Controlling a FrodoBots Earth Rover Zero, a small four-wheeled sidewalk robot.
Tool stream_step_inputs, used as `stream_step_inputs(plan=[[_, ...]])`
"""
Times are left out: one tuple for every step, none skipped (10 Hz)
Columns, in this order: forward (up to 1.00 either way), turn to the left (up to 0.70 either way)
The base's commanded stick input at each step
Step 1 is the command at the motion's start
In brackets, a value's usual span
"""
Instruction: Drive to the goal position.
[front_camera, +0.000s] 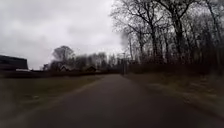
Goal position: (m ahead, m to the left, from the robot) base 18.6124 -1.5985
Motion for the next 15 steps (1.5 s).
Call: stream_step_inputs(plan=[[1.0,0.0],[1.0,0.0],[1.0,0.0],[1.0,0.0],[1.0,0.0],[1.0,0.0],[1.0,0.0],[1.0,0.0],[1.0,0.0],[1.0,0.0],[1.0,0.0],[1.0,0.0],[1.0,0.0],[1.0,0.0],[1.0,0.0]])
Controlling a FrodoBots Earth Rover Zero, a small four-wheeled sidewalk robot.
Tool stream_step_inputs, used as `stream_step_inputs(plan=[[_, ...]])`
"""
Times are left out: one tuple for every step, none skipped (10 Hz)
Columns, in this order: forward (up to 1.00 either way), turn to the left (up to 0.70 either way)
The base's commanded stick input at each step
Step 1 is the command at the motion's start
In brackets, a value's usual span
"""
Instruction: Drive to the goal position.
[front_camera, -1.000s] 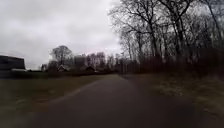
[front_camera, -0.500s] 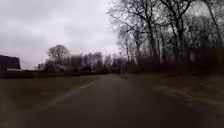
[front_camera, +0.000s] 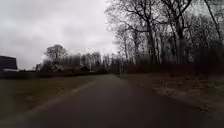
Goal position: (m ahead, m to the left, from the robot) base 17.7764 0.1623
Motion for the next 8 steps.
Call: stream_step_inputs(plan=[[1.0,0.0],[1.0,0.0],[1.0,0.0],[1.0,0.0],[1.0,0.35],[1.0,0.4],[1.0,0.4],[1.0,0.4]])
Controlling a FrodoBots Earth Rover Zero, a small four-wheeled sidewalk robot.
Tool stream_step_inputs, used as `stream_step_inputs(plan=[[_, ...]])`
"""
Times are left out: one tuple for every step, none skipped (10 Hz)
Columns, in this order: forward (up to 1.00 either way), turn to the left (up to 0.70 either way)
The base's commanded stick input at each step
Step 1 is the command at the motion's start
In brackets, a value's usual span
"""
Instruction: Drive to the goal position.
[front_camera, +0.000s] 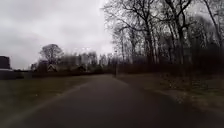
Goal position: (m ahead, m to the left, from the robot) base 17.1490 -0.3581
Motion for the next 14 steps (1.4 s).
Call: stream_step_inputs(plan=[[1.0,0.4],[1.0,0.4],[1.0,0.4],[1.0,0.01],[1.0,0.0],[1.0,0.0],[1.0,0.0],[1.0,0.0],[1.0,0.0],[1.0,0.0],[1.0,0.0],[1.0,0.0],[1.0,0.0],[1.0,0.0]])
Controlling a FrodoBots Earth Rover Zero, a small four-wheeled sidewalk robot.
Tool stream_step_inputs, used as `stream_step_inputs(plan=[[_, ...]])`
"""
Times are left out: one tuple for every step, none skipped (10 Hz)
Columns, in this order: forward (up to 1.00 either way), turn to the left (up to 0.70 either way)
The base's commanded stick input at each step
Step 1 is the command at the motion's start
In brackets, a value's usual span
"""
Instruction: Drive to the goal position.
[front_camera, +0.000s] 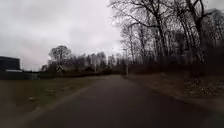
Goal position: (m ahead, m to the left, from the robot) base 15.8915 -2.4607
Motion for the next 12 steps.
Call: stream_step_inputs(plan=[[1.0,0.0],[1.0,0.0],[1.0,0.0],[1.0,0.0],[1.0,0.0],[1.0,0.0],[1.0,0.0],[1.0,0.0],[1.0,0.0],[1.0,0.0],[1.0,0.0],[1.0,0.0]])
